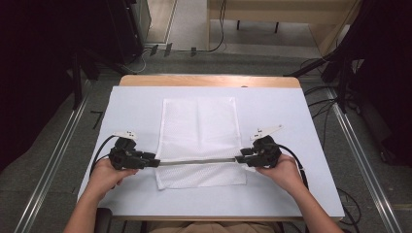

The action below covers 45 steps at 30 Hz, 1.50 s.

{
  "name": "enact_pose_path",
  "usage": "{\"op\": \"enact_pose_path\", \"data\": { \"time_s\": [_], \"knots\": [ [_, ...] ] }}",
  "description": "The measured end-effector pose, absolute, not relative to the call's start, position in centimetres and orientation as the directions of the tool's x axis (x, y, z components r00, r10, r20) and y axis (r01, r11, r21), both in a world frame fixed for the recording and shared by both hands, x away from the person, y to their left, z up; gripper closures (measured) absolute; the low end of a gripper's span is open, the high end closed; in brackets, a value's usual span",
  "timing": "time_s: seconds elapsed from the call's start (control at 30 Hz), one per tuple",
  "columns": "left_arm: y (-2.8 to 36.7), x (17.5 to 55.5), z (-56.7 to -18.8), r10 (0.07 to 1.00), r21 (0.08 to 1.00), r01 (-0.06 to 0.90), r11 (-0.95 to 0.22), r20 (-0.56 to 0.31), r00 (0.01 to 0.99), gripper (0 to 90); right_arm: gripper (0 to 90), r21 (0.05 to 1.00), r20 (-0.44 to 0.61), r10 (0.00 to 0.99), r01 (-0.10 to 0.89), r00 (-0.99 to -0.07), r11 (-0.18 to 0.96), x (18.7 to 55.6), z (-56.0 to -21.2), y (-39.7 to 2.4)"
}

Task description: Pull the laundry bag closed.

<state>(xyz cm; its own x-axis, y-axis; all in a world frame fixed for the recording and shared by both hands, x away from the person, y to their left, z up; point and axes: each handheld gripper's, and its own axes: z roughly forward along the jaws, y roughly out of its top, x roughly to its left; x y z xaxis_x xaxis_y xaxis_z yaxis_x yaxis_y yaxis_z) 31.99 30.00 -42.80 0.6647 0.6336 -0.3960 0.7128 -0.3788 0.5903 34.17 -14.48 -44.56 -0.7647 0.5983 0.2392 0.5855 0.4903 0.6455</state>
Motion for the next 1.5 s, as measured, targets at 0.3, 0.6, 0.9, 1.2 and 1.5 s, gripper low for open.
{"op": "enact_pose_path", "data": {
  "time_s": [0.3,0.6,0.9,1.2,1.5],
  "knots": [
    [30.6,32.0,-42.5,0.705,0.648,0.679,-0.346,-0.297,0.644,37.3,49.5,0.678,0.195,0.65,0.58,-0.735,0.452,34.7,-44.5,-15.6],
    [32.2,32.2,-42.5,0.783,0.661,0.695,-0.283,-0.259,0.565,36.7,46.9,0.693,0.176,0.728,0.609,-0.663,0.387,35.8,-44.8,-17.8],
    [33.3,32.3,-42.3,0.82,0.686,0.695,-0.216,-0.259,0.511,36.8,44.0,0.701,0.156,0.779,0.624,-0.607,0.346,36.4,-45.0,-19.0],
    [33.8,32.6,-42.5,0.83,0.691,0.694,-0.2,-0.257,0.495,36.7,31.7,0.739,0.134,0.81,0.602,-0.571,0.302,36.9,-45.2,-19.9],
    [34.0,32.8,-42.6,0.844,0.685,0.704,-0.185,-0.256,0.471,36.0,22.8,0.732,0.126,0.844,0.623,-0.522,0.276,37.3,-45.7,-20.4]
  ]
}}
